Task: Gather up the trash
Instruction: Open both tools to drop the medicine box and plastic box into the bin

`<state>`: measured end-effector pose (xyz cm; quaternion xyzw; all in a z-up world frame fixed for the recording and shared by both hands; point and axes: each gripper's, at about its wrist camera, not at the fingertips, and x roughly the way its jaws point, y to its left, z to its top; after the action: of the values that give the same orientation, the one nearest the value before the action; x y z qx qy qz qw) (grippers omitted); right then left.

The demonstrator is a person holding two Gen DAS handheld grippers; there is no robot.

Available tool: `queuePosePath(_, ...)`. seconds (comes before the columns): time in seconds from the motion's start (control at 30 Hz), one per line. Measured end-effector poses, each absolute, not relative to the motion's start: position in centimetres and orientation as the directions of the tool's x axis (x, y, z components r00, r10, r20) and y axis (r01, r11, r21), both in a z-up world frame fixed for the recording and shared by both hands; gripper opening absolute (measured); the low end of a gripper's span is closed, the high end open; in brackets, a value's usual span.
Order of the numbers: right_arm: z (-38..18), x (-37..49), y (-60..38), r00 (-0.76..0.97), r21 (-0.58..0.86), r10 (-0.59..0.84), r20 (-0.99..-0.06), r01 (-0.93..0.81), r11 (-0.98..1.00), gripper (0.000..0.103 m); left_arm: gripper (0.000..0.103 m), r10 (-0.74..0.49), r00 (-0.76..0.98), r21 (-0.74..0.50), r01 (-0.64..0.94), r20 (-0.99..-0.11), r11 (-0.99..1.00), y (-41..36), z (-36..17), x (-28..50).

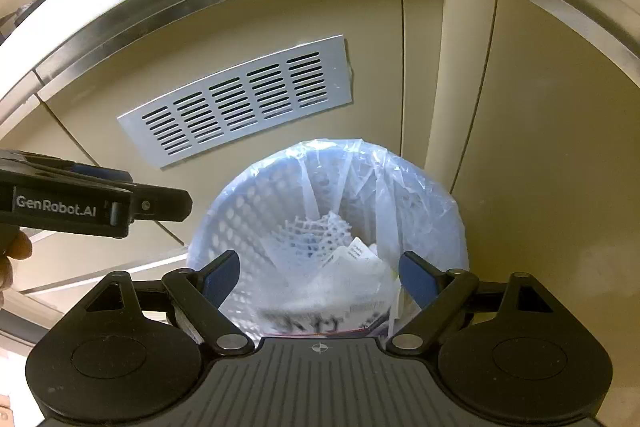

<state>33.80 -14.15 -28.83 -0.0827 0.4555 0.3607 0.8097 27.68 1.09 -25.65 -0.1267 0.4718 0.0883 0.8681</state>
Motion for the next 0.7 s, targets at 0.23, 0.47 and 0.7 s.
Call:
queuePosePath(0.23,-28.8,33.9,-14.3,0.326,0.194,0.506,-0.798,-0.657,0.728,0.09,0.073,0.039,0.542,-0.131,-0.271,-0.839,0.954,0.6,-25.3,27.8)
queuePosePath(0.47,-28.3,33.9,-15.1,0.329,0.2,0.513,-0.793,-0.655,0.729,0.09,0.073,0.051,0.55,-0.122,-0.274,-0.834,0.954,0.2,-24.8,27.6)
queuePosePath(0.7,-27.1,33.3,-16.3,0.336,0.199,0.516,-0.788,-0.653,0.73,0.09,0.073,0.075,0.558,-0.101,-0.279,-0.827,0.955,-0.7,-23.4,27.0)
